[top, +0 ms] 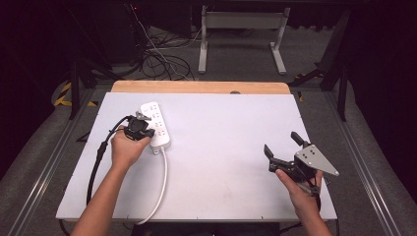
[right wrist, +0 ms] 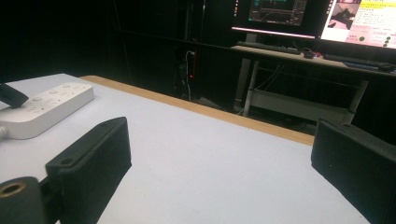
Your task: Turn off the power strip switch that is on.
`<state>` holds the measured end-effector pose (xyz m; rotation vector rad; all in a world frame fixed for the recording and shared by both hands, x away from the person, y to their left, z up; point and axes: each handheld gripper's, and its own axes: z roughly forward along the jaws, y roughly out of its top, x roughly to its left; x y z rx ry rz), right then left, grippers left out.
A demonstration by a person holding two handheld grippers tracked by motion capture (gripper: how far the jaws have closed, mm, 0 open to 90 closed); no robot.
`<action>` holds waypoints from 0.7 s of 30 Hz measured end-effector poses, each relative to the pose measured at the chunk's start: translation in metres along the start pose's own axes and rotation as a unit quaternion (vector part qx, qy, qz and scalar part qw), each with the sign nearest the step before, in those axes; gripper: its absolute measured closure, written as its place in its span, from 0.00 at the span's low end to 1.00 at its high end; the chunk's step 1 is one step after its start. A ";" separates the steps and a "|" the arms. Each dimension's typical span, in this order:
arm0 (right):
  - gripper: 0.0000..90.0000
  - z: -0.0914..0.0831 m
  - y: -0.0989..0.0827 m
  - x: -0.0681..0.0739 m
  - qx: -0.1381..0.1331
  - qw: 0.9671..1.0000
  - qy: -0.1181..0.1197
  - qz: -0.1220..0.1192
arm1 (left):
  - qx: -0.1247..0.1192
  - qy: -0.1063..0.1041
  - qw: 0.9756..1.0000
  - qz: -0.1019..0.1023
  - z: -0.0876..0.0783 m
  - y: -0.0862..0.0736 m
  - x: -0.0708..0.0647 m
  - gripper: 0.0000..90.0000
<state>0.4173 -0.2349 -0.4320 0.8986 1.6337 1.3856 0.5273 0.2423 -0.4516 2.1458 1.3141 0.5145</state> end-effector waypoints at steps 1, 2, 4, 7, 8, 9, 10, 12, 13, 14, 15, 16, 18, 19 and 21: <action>0.06 0.000 0.000 0.000 0.000 1.000 0.000 0.000 | 0.000 -0.001 1.000 -0.003 0.000 0.000 0.001 1.00; 0.06 0.000 0.000 0.000 0.000 1.000 0.000 0.000 | -0.001 -0.004 1.000 -0.006 0.000 0.000 0.001 1.00; 0.06 -0.001 0.001 0.000 0.000 1.000 -0.001 -0.001 | -0.003 -0.006 1.000 -0.007 0.000 -0.001 0.002 1.00; 0.06 -0.001 0.001 0.000 0.000 1.000 -0.002 -0.001 | 0.000 0.000 1.000 -0.001 0.000 0.000 0.000 1.00; 0.06 -0.001 0.001 0.000 0.001 1.000 -0.002 -0.001 | 0.000 0.000 1.000 -0.001 0.000 0.000 0.000 1.00; 0.06 -0.001 0.001 0.000 0.000 1.000 -0.003 -0.001 | 0.000 -0.002 1.000 -0.003 0.000 0.000 0.001 1.00; 0.06 -0.001 0.001 0.000 0.000 1.000 -0.003 -0.001 | 0.000 -0.004 1.000 -0.006 0.000 0.000 0.001 1.00; 0.06 -0.001 0.001 0.000 0.000 1.000 -0.004 -0.002 | 0.000 -0.005 1.000 -0.005 0.000 0.000 0.002 1.00; 0.06 -0.001 0.001 0.000 0.000 1.000 -0.005 -0.003 | 0.002 -0.003 1.000 -0.003 0.000 0.000 0.002 1.00; 0.06 -0.001 0.001 0.000 0.000 1.000 -0.005 -0.003 | 0.002 -0.003 1.000 -0.003 0.000 0.000 0.002 1.00; 0.06 -0.001 0.001 0.000 0.000 1.000 -0.005 -0.002 | 0.004 -0.005 1.000 -0.003 0.000 0.001 0.002 1.00; 0.06 -0.001 0.001 0.000 0.000 1.000 -0.005 -0.002 | 0.006 -0.007 1.000 -0.003 0.000 0.001 0.002 1.00; 0.06 -0.001 0.001 0.000 0.000 1.000 -0.004 -0.001 | 0.006 -0.008 1.000 -0.002 0.000 0.001 0.002 1.00; 0.06 -0.001 0.001 0.000 -0.001 1.000 -0.003 0.000 | 0.007 -0.006 1.000 -0.003 0.000 0.001 0.001 1.00; 0.06 -0.001 0.001 0.000 -0.002 1.000 -0.002 -0.001 | 0.011 -0.004 1.000 0.003 0.001 0.002 0.000 1.00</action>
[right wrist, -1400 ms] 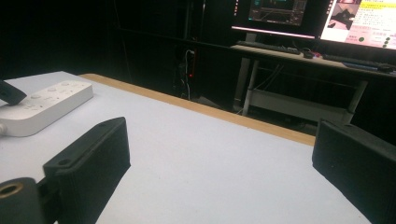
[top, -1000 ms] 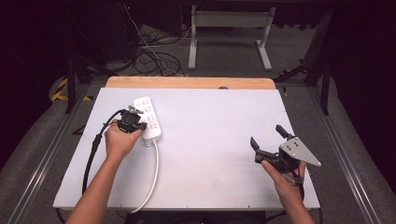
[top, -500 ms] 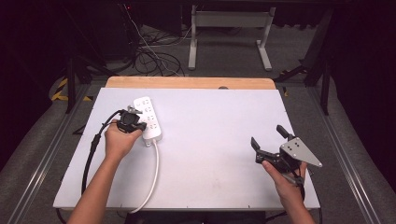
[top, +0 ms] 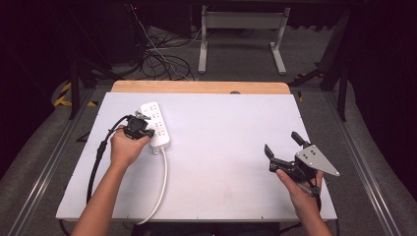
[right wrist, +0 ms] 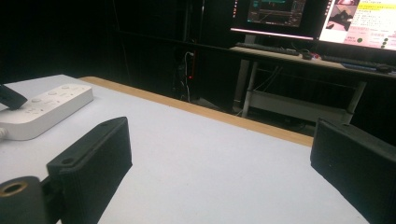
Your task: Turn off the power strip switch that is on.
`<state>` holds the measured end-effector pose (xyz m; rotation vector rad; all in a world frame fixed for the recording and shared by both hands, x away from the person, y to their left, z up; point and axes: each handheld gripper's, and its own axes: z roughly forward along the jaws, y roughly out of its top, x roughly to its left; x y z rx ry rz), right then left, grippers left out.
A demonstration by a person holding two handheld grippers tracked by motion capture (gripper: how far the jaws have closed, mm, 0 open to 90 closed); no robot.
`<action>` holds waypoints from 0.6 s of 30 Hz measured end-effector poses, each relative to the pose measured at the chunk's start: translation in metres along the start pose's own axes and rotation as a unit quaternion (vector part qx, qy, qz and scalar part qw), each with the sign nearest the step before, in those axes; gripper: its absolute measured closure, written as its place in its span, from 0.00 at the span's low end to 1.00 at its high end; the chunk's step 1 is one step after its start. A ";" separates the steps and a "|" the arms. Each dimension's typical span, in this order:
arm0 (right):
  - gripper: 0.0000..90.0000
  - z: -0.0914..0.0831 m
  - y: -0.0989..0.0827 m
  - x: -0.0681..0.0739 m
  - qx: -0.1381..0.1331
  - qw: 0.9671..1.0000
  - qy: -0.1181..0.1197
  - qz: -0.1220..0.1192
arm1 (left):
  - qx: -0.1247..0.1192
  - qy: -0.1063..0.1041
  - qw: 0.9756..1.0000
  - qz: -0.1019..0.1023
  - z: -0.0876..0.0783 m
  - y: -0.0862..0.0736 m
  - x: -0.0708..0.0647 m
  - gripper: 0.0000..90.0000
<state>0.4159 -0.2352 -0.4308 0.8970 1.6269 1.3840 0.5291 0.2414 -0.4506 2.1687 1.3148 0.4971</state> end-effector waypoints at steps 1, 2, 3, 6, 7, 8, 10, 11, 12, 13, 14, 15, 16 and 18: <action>0.06 0.000 0.000 0.000 0.000 1.000 -0.001 0.000 | 0.002 0.004 1.000 0.002 0.000 0.001 -0.001 1.00; 0.06 0.000 0.000 0.000 0.000 1.000 -0.001 0.000 | 0.002 0.004 1.000 0.002 0.000 0.001 -0.001 1.00; 0.06 0.000 0.000 0.000 0.001 1.000 -0.001 0.000 | 0.005 0.003 1.000 0.001 0.000 0.001 -0.001 1.00; 0.06 0.000 0.000 0.000 -0.001 1.000 0.002 0.000 | 0.006 0.000 1.000 0.001 0.000 0.001 0.000 1.00; 0.06 0.000 0.001 0.001 0.000 1.000 0.002 0.002 | 0.006 0.001 1.000 0.000 0.000 0.002 0.000 1.00; 0.06 0.000 0.001 0.001 -0.001 1.000 0.003 0.001 | 0.007 0.001 1.000 0.001 0.000 0.002 0.000 1.00; 0.06 -0.001 0.001 0.000 0.000 1.000 0.002 0.000 | 0.008 0.002 1.000 0.003 0.000 0.002 0.000 1.00; 0.06 -0.001 0.001 0.000 0.000 1.000 0.002 0.000 | 0.009 0.004 1.000 0.002 0.000 0.002 -0.001 1.00; 0.06 -0.001 0.001 0.000 0.000 1.000 0.002 0.000 | 0.010 0.004 1.000 0.002 0.000 0.003 -0.001 1.00; 0.06 0.000 0.001 0.000 -0.001 1.000 0.002 0.001 | 0.010 0.005 1.000 0.002 0.000 0.003 -0.001 1.00; 0.06 0.000 0.001 0.000 0.000 1.000 0.002 0.000 | 0.011 0.005 1.000 0.003 0.000 0.003 -0.002 1.00; 0.06 0.000 0.001 0.000 0.001 1.000 0.002 0.001 | 0.011 0.006 1.000 0.004 0.000 0.003 -0.002 1.00; 0.06 0.000 0.001 0.001 0.001 1.000 0.002 0.001 | 0.011 0.005 1.000 0.003 0.000 0.003 -0.002 1.00; 0.06 0.000 0.001 0.001 0.000 1.000 0.002 -0.002 | 0.012 0.005 1.000 0.003 0.000 0.003 -0.002 1.00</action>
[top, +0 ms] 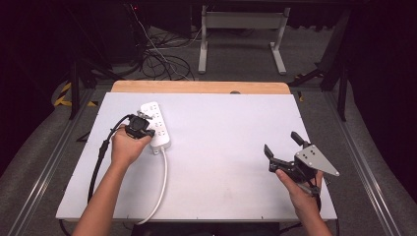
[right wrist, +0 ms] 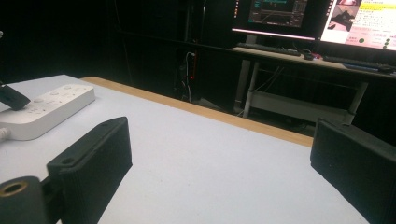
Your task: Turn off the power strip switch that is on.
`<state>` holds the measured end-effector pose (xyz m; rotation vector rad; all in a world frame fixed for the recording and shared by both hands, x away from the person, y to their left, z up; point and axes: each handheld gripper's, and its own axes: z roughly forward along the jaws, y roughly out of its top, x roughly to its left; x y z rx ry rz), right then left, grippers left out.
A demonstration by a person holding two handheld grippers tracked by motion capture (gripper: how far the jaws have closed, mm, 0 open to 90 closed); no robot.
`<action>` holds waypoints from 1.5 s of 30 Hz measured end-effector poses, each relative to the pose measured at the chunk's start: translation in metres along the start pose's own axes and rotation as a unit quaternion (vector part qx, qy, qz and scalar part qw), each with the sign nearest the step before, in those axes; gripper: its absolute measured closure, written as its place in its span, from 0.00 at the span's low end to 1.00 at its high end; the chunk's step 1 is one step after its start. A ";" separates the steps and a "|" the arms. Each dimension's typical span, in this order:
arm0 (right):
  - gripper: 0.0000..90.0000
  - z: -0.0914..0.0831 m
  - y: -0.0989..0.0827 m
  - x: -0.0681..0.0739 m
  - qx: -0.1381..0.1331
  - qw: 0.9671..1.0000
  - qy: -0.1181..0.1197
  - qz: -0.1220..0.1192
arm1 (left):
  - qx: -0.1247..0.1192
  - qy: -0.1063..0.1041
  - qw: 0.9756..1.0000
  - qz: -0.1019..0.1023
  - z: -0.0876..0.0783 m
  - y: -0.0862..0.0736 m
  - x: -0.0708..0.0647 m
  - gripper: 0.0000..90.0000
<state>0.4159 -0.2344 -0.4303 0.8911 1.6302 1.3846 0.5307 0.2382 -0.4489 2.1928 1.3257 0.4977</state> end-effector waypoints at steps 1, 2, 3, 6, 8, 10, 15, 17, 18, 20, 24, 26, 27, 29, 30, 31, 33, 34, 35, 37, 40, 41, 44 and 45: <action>0.06 0.000 0.000 0.000 0.000 1.000 0.000 0.000 | 0.000 0.000 1.000 0.000 0.000 0.000 0.000 1.00; 0.06 0.000 0.000 0.000 0.000 1.000 0.000 0.000 | 0.002 0.002 1.000 0.001 0.000 0.000 0.000 1.00; 0.06 0.000 0.000 0.000 0.000 1.000 0.000 0.000 | 0.002 0.002 1.000 0.001 0.000 0.000 0.000 1.00; 0.06 -0.001 0.000 0.000 0.000 1.000 -0.001 0.003 | 0.001 0.002 1.000 0.001 0.000 0.000 0.000 1.00; 0.06 -0.001 0.000 0.000 0.000 1.000 0.000 0.002 | 0.001 0.003 1.000 0.002 0.000 0.000 0.000 1.00; 0.06 0.000 0.000 0.000 0.001 1.000 0.001 0.001 | 0.001 0.004 1.000 0.002 0.000 0.000 -0.001 1.00; 0.06 0.000 0.000 0.000 0.001 1.000 0.001 0.001 | 0.000 0.009 1.000 0.006 0.000 0.000 -0.002 1.00; 0.06 0.000 0.000 0.000 0.001 1.000 0.001 0.003 | -0.001 0.012 1.000 0.006 0.000 -0.001 -0.002 1.00; 0.06 0.000 0.000 0.000 0.002 1.000 0.000 0.002 | -0.002 0.010 1.000 0.006 0.000 -0.001 -0.002 1.00; 0.07 0.000 -0.001 0.000 0.002 1.000 0.000 0.002 | -0.003 0.000 1.000 -0.003 -0.001 -0.001 0.001 1.00; 0.07 0.000 -0.001 -0.001 0.004 1.000 -0.002 0.004 | -0.008 -0.015 1.000 -0.010 -0.001 -0.002 0.006 1.00; 0.07 0.001 -0.002 -0.001 0.004 1.000 -0.002 0.006 | -0.007 -0.016 1.000 -0.010 -0.001 -0.002 0.006 1.00; 0.07 0.001 -0.002 -0.001 0.005 1.000 -0.002 0.007 | -0.008 -0.017 1.000 -0.013 -0.001 -0.002 0.006 1.00; 0.07 0.001 -0.002 -0.001 0.004 1.000 -0.002 0.006 | -0.011 -0.017 1.000 -0.012 -0.001 -0.002 0.007 1.00; 0.07 0.001 -0.002 -0.001 0.004 1.000 -0.002 0.005 | -0.011 -0.017 1.000 -0.012 -0.001 -0.002 0.007 1.00; 0.07 0.001 -0.002 0.000 0.004 1.000 -0.001 0.005 | -0.015 -0.012 1.000 -0.016 -0.003 -0.002 0.008 1.00; 0.07 0.000 -0.002 0.000 0.004 1.000 -0.002 0.004 | -0.017 -0.013 1.000 -0.018 -0.003 -0.003 0.009 1.00; 0.07 0.000 -0.001 0.000 0.004 1.000 -0.002 0.005 | -0.017 -0.014 1.000 -0.016 -0.003 -0.004 0.009 1.00; 0.07 0.000 -0.002 -0.001 0.004 1.000 -0.002 0.006 | -0.018 -0.013 1.000 -0.017 -0.003 -0.003 0.008 1.00; 0.07 0.001 -0.002 -0.001 0.004 1.000 -0.001 0.006 | -0.017 -0.009 1.000 -0.012 -0.003 -0.003 0.008 1.00; 0.07 0.001 -0.002 -0.001 0.004 1.000 -0.001 0.006 | -0.017 -0.008 1.000 -0.013 -0.003 -0.004 0.007 1.00; 0.07 0.001 -0.002 -0.001 0.004 1.000 -0.001 0.005 | -0.017 -0.008 1.000 -0.013 -0.003 -0.004 0.007 1.00; 0.07 0.001 -0.001 0.000 0.004 1.000 -0.001 0.004 | -0.020 -0.008 1.000 -0.012 -0.003 -0.004 0.007 1.00; 0.07 0.001 -0.001 -0.001 0.005 1.000 -0.001 0.006 | -0.021 -0.007 1.000 -0.010 -0.003 -0.004 0.007 1.00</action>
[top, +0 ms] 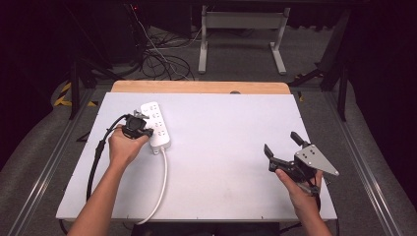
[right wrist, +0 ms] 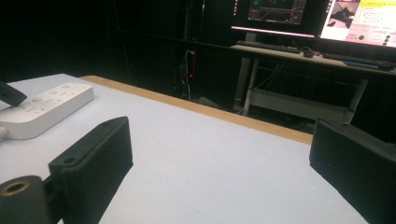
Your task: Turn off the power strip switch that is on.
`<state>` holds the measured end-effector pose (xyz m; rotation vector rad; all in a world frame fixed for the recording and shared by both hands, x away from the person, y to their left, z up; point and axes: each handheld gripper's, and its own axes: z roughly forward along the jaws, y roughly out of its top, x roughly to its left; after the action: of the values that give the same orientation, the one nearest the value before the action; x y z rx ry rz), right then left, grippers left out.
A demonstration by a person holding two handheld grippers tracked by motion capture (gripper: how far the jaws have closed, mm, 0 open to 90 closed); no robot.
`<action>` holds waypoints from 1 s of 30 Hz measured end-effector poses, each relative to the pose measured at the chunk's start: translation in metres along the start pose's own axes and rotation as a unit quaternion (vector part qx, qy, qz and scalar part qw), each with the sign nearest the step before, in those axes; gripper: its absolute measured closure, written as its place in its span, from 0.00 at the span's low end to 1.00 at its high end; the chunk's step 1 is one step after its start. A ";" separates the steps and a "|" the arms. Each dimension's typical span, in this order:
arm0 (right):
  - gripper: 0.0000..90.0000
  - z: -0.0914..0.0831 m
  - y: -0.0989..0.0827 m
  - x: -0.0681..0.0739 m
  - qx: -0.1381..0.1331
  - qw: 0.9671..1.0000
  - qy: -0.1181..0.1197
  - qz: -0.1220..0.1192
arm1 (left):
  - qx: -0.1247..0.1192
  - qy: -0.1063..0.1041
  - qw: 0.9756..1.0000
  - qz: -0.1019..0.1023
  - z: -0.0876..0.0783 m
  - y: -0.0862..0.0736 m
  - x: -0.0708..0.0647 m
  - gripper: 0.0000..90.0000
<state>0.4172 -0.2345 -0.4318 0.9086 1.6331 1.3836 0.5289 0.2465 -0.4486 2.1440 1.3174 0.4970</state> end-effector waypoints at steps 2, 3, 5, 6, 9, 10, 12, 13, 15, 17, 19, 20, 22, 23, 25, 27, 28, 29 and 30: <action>0.07 0.000 0.000 0.000 -0.001 1.000 0.000 0.000 | -0.005 0.006 1.000 0.007 0.000 -0.001 0.000 1.00; 0.07 0.000 0.000 -0.001 -0.001 1.000 0.001 0.000 | -0.008 0.001 1.000 0.005 -0.001 -0.001 0.000 1.00; 0.07 0.000 0.000 -0.001 -0.001 1.000 0.000 0.001 | -0.012 0.004 1.000 0.005 -0.001 -0.002 0.000 1.00; 0.07 0.000 0.000 -0.001 -0.001 1.000 0.000 0.001 | -0.017 0.003 1.000 0.005 -0.003 -0.001 0.000 1.00; 0.07 0.000 0.000 -0.002 -0.001 1.000 -0.001 0.001 | -0.049 -0.003 0.999 -0.007 -0.012 0.000 0.001 1.00; 0.07 0.000 0.000 -0.002 -0.001 1.000 -0.001 0.001 | -0.049 -0.003 0.999 -0.007 -0.012 0.000 0.001 1.00; 0.07 -0.001 0.000 -0.002 -0.002 1.000 -0.002 0.000 | -0.088 -0.002 0.996 -0.017 -0.026 0.000 0.003 1.00; 0.07 -0.001 0.000 -0.002 -0.003 1.000 -0.001 0.000 | -0.088 -0.002 0.996 -0.017 -0.026 0.000 0.003 1.00; 0.07 -0.001 0.001 -0.002 -0.004 1.000 -0.001 0.000 | -0.125 -0.005 0.992 -0.031 -0.037 -0.001 0.005 1.00; 0.07 -0.001 0.001 -0.002 -0.003 1.000 0.000 0.000 | -0.164 -0.008 0.985 -0.051 -0.049 -0.004 0.009 1.00; 0.07 -0.001 0.001 -0.002 -0.003 1.000 0.001 0.001 | -0.191 0.004 0.980 -0.056 -0.060 -0.007 0.010 1.00; 0.07 -0.001 0.001 -0.002 -0.003 1.000 0.001 0.001 | -0.205 0.010 0.977 -0.057 -0.065 -0.008 0.011 1.00; 0.07 -0.001 0.001 -0.002 -0.004 1.000 0.002 0.001 | -0.233 0.018 0.970 -0.070 -0.075 -0.011 0.013 0.99; 0.07 -0.001 0.001 -0.002 -0.005 1.000 0.002 0.001 | -0.248 0.022 0.966 -0.073 -0.080 -0.012 0.014 0.98; 0.07 -0.001 0.001 -0.002 -0.004 1.000 0.001 0.002 | -0.272 0.028 0.959 -0.079 -0.092 -0.017 0.014 0.98; 0.07 -0.002 0.001 -0.002 -0.004 1.000 0.001 0.004 | -0.274 0.033 0.958 -0.076 -0.095 -0.020 0.012 0.98; 0.07 -0.002 0.001 -0.002 -0.003 1.000 0.000 0.004 | -0.276 0.035 0.958 -0.068 -0.098 -0.023 0.010 0.99; 0.07 -0.003 0.001 -0.003 -0.004 1.000 0.000 0.004 | -0.281 0.036 0.957 -0.065 -0.105 -0.031 0.007 0.99; 0.07 -0.003 0.001 -0.003 -0.004 1.000 0.000 0.004 | -0.281 0.036 0.957 -0.065 -0.105 -0.031 0.007 0.99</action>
<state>0.4159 -0.2383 -0.4306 0.9118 1.6243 1.3947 0.4502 0.2920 -0.3872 1.5738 1.1673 0.7931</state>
